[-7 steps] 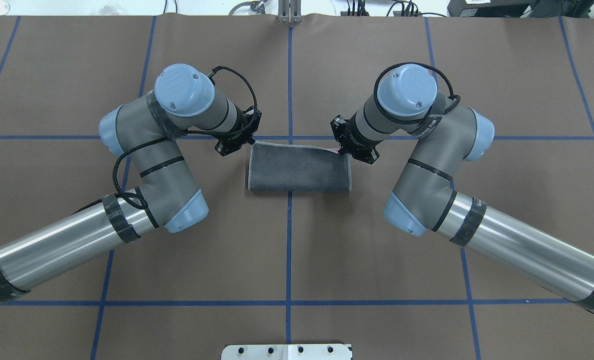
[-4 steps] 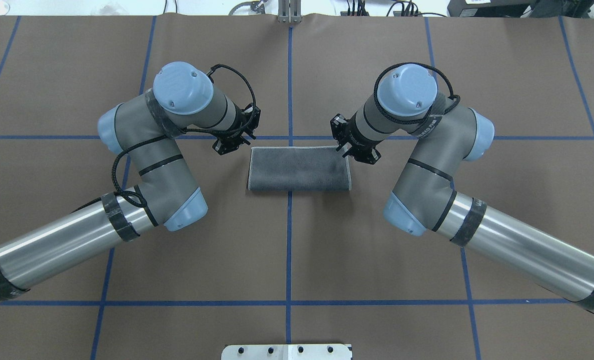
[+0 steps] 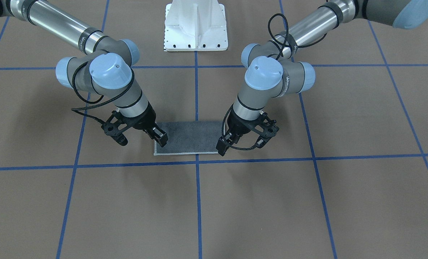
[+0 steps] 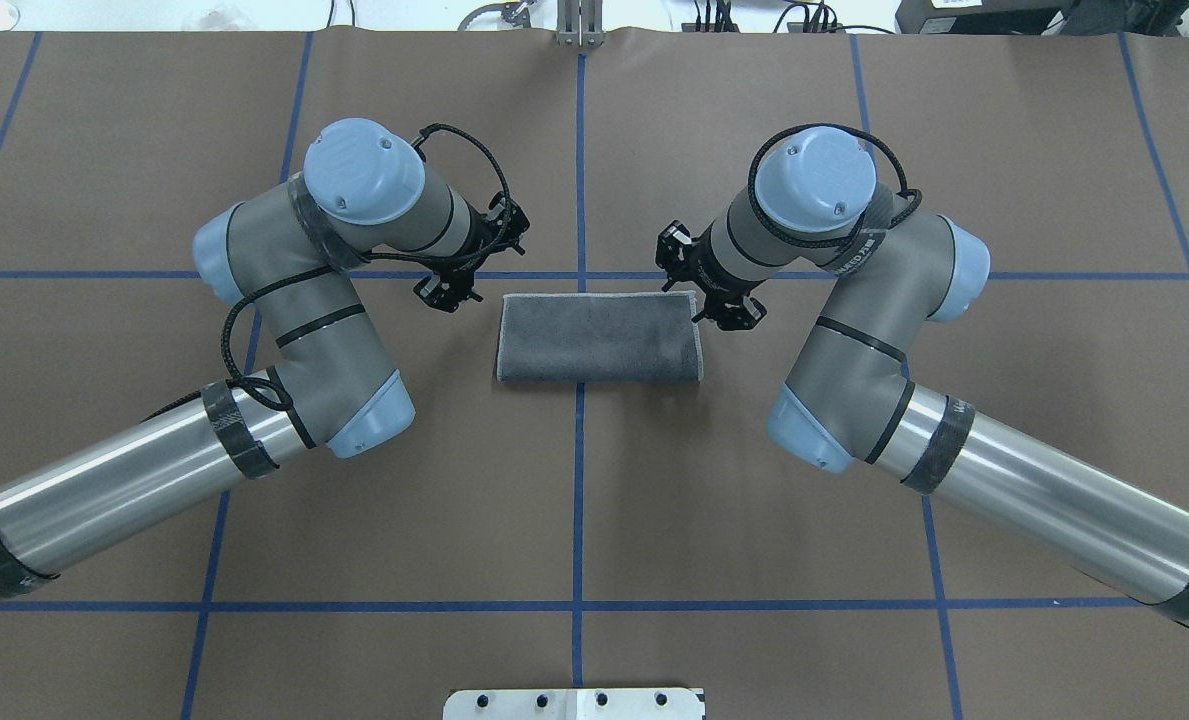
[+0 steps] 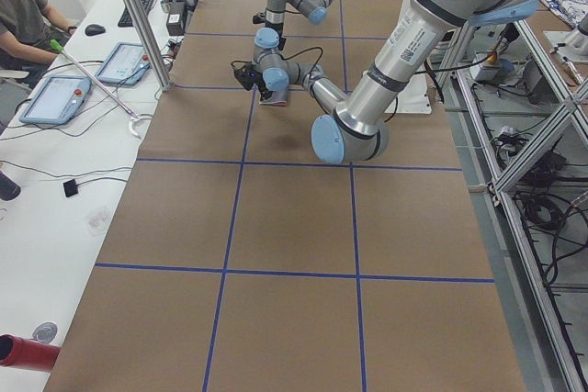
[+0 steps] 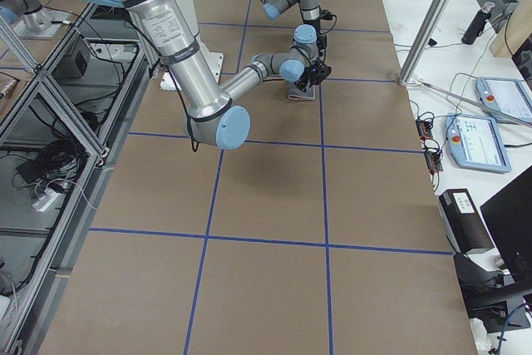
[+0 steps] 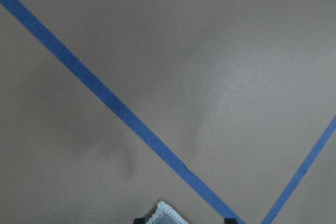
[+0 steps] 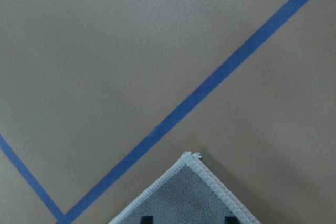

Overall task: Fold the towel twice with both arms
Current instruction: 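Lower the corners onto the far edge and open both grippers, then move the right gripper to the folded towel's end and grasp it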

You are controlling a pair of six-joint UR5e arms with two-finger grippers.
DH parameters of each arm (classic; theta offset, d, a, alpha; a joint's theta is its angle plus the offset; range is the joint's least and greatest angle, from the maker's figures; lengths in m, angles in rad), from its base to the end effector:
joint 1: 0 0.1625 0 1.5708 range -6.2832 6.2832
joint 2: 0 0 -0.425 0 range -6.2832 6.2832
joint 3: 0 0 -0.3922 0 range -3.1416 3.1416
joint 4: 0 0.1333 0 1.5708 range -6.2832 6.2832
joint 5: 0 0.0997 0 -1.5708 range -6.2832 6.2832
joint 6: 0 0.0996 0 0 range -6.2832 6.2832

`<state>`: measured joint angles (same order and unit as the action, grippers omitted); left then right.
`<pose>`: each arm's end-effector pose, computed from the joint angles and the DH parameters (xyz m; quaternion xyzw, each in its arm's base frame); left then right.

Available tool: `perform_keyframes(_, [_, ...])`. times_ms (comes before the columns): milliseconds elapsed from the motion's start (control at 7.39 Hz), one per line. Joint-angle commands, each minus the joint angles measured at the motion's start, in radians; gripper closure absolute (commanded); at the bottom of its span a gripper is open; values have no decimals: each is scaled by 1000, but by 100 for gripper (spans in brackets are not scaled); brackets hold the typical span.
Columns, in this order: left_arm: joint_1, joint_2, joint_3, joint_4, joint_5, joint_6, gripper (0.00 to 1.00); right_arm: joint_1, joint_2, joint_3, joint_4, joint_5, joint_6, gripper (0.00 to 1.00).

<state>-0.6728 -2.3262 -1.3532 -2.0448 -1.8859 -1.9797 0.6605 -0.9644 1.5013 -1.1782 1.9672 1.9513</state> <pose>0.5316 -0.5546 0.2367 -0.0731 0.4925 -0.3796 0.7797 -0.5045 -0.5120 0.2862 -0.1130 -0.4597 0.3593 0.8043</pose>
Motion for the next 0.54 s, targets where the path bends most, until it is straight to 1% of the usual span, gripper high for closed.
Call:
perform_keyframes(0, [-10, -12, -1, 0, -2, -2, 22, -33, -69, 83, 0, 13, 67, 49])
perform_keyframes(135, [-10, -13, 0, 2, -2, -2, 21, -57, -85, 100, 2, 22, 146, 50])
perform_keyframes(271, [-10, -13, -1, 2, -2, -1, 21, -91, -89, 99, 3, 10, 238, 52])
perform_keyframes(406, [-10, -12, -1, 2, -2, 2, 21, -96, -89, 99, 3, 7, 268, 53])
